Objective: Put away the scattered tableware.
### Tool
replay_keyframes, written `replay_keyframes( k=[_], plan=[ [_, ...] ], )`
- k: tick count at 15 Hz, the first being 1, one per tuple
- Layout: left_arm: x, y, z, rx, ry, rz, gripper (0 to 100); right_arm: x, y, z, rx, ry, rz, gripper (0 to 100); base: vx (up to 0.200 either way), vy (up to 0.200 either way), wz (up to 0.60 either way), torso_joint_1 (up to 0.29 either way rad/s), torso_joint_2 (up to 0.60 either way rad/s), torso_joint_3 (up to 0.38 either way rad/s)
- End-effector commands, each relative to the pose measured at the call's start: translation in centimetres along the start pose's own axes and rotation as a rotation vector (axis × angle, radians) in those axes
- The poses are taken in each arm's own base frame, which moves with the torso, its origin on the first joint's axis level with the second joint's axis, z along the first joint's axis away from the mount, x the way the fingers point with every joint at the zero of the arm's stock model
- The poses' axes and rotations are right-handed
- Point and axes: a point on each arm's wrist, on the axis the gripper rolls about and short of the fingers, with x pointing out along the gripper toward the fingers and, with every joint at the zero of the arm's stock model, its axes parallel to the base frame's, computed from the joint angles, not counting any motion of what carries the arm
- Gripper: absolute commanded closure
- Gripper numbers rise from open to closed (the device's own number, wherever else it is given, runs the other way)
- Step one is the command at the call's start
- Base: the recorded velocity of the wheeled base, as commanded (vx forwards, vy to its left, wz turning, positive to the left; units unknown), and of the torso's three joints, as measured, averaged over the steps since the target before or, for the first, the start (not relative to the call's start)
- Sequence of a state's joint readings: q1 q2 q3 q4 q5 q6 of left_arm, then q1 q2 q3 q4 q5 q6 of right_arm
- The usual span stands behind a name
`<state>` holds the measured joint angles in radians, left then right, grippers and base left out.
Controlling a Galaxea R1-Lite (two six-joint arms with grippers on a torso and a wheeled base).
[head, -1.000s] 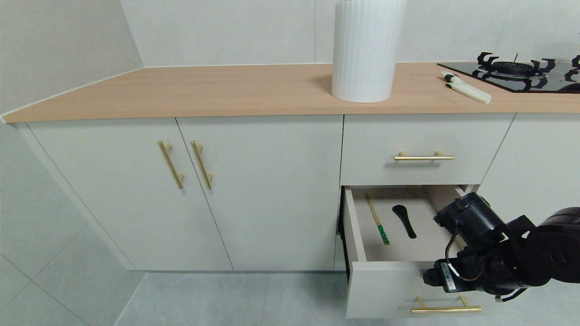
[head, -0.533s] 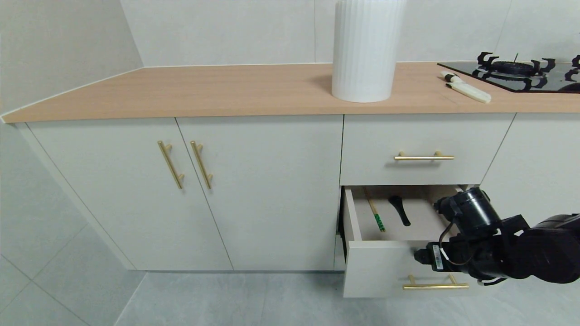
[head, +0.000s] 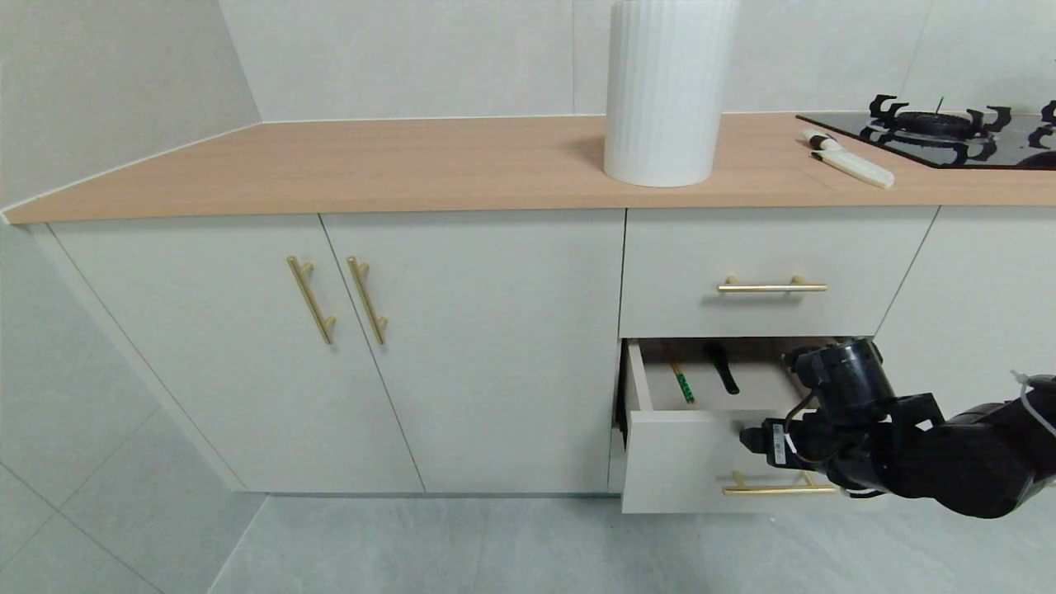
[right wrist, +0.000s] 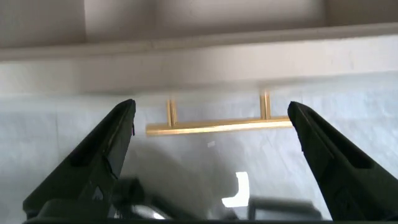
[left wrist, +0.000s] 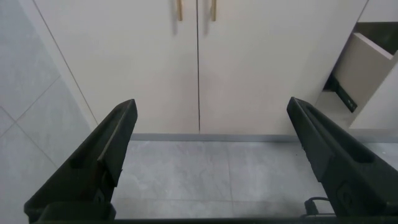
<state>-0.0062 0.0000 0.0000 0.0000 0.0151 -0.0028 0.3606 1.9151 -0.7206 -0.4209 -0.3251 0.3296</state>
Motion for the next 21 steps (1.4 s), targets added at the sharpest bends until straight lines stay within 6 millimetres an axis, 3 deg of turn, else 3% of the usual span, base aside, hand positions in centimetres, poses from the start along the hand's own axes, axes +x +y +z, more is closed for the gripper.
replay_keyframes(
  k=[1,6,11,15,21],
  plan=[
    [0.0,0.0,0.0,0.000,0.002,0.000,0,1.3,0.0,-0.4,0.008,-0.006,-0.018,0,0.000,0.000,0.00,0.000,0.00,0.000],
    [0.0,0.0,0.0,0.000,0.002,0.000,0,4.9,0.1,-0.2,0.076,-0.142,-0.005,0,0.000,0.000,0.00,0.000,0.00,0.000],
    [0.0,0.0,0.0,0.000,0.002,0.000,0,9.6,-0.1,0.1,0.192,-0.384,0.032,0,0.000,0.000,0.00,0.000,0.00,0.000],
    [0.0,0.0,0.0,0.000,0.002,0.000,0,11.0,-0.6,0.7,0.218,-0.410,0.007,0,0.000,0.000,0.00,0.000,0.00,0.000],
    [0.0,0.0,0.0,0.000,0.002,0.000,0,11.5,-0.9,1.1,0.233,-0.434,-0.003,0,0.000,0.000,0.00,0.000,0.00,0.000]
  ],
)
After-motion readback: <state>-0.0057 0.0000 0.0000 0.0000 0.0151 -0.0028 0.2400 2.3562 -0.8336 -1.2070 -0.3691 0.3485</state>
